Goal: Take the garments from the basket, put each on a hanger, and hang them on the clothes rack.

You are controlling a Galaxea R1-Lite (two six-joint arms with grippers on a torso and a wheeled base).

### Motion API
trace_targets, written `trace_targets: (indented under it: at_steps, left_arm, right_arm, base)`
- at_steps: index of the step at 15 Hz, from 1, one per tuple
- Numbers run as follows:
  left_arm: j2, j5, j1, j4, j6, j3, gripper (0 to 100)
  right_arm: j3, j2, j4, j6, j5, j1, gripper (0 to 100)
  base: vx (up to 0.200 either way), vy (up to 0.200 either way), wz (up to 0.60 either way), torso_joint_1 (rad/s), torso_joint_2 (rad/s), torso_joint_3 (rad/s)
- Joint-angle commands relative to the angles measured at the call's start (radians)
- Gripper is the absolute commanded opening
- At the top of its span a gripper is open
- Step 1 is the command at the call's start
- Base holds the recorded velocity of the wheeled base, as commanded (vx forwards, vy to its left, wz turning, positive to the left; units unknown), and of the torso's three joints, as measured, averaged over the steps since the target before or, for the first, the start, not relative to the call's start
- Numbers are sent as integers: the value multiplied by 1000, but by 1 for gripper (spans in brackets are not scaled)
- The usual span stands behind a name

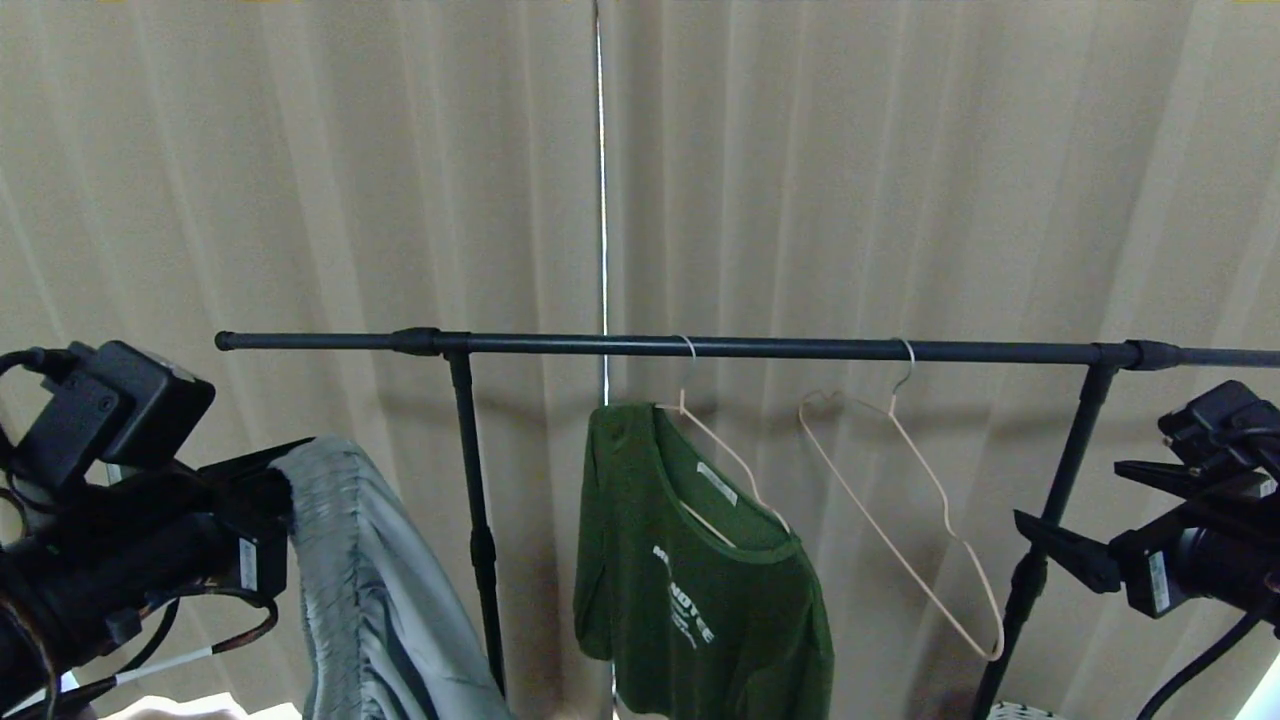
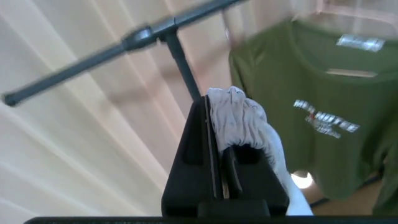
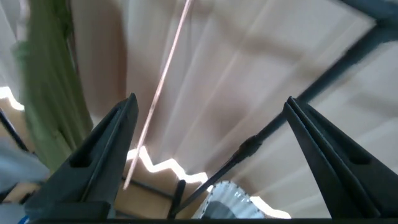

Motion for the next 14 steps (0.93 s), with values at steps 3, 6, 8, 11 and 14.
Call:
trace_targets:
  at_steps: [3, 6, 8, 11, 14]
  left_arm:
    - [-15, 0, -7, -68, -23, 51, 0]
    - [-14, 0, -11, -69, -79, 54, 0]
    - [-20, -91, -4, -69, -96, 52, 0]
    - [-44, -117, -3, -69, -95, 66, 0]
    - [-81, -122, -6, -68, -96, 74, 0]
  right_arm:
    - [-101, 99, 129, 88, 1, 57, 100]
    - [-149, 170, 173, 176, -23, 112, 100]
    - [-179, 265, 163, 236, -175, 177, 100]
    - [-208, 328, 160, 300, -191, 187, 100]
    - [-231, 380, 157, 355, -191, 181, 100]
  base:
    - [0, 0, 0, 0, 0, 0]
    - [0, 0, 0, 0, 0, 0]
    - [0, 0, 0, 0, 0, 0]
    - [0, 0, 0, 0, 0, 0]
    - [0, 0, 0, 0, 0, 0]
